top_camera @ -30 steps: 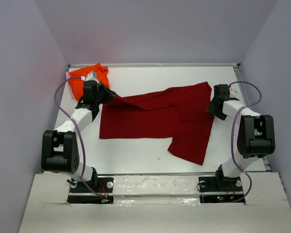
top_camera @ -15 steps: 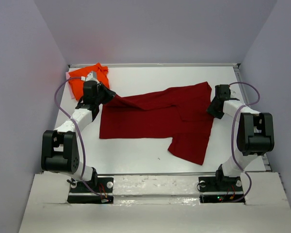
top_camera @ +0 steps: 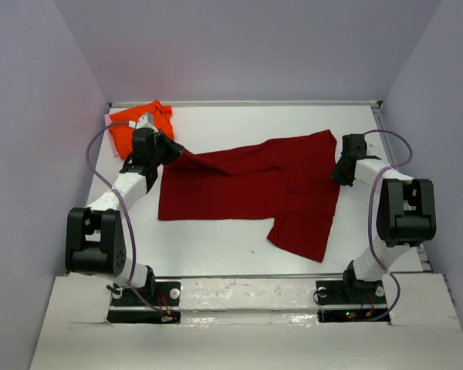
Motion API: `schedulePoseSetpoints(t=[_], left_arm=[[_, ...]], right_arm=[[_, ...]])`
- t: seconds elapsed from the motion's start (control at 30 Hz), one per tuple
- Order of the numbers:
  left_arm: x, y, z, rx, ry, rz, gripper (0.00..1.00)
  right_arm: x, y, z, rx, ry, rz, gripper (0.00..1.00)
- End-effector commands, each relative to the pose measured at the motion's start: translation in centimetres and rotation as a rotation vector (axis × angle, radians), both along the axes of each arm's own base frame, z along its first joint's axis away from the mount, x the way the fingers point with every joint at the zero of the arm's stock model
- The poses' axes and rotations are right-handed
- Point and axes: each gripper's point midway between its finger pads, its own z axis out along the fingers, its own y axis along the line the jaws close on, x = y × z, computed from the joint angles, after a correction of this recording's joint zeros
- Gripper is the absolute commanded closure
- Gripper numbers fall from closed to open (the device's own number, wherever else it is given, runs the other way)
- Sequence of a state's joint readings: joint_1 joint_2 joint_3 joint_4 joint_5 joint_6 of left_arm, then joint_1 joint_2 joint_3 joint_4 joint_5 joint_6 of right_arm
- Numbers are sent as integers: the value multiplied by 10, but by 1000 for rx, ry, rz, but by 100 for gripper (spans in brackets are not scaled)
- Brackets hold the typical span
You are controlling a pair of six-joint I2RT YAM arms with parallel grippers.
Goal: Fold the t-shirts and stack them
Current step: Fold the flattened tshirt in 1/3 of the way
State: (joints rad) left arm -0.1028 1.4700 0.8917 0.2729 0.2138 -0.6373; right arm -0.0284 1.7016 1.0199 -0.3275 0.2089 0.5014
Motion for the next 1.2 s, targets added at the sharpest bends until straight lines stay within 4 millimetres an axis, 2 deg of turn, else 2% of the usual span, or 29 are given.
schedulePoseSetpoints(t=[0.0,0.13,0.17,0.2,0.23,0.27,0.3,0.33,0.37,0.43,0.5,0.53,0.57,0.63,0.67,0.7,0.97,1.0,1.03,1.07,1.17], left_arm=[[-1,0,23,-10,-76,-5,100],[3,-1,26,-14,-76,-10,100],[9,-2,37,-13,-95,-10,100],[10,0,36,1,-78,-12,100],[13,-1,39,10,-79,-15,100],[20,2,55,24,-107,-4,100],[21,5,55,46,-99,-2,100],[23,8,58,57,-99,4,100],[28,10,71,66,-124,10,100],[35,17,73,78,-121,21,100],[43,24,88,65,-151,24,100],[47,26,88,66,-153,30,100],[52,29,97,69,-174,40,100],[60,33,96,73,-171,43,100],[63,34,96,79,-171,44,100],[69,34,103,89,-185,43,100],[94,36,62,89,-133,49,100],[97,34,61,84,-130,40,100],[101,34,49,80,-105,36,100],[105,33,51,81,-110,32,100],[110,36,37,87,-85,45,100]], right_arm=[[13,2,14,6,-67,8,100],[25,9,39,42,-138,29,100],[30,12,46,53,-155,37,100],[42,13,60,56,-192,44,100],[46,14,64,62,-197,47,100],[52,17,65,77,-196,57,100],[63,18,78,84,-224,63,100],[69,19,83,91,-234,66,100],[74,21,87,98,-246,70,100],[90,24,98,114,-274,86,100],[99,25,103,114,-281,97,100],[104,25,99,115,-273,99,100],[114,26,109,119,-296,103,100],[123,28,111,128,-301,114,100],[128,30,102,138,-285,116,100],[136,33,109,156,-306,119,100],[181,49,100,239,-318,169,100],[185,50,93,248,-309,173,100],[193,50,104,248,-330,176,100],[197,50,106,246,-336,176,100],[212,50,117,246,-360,185,100]])
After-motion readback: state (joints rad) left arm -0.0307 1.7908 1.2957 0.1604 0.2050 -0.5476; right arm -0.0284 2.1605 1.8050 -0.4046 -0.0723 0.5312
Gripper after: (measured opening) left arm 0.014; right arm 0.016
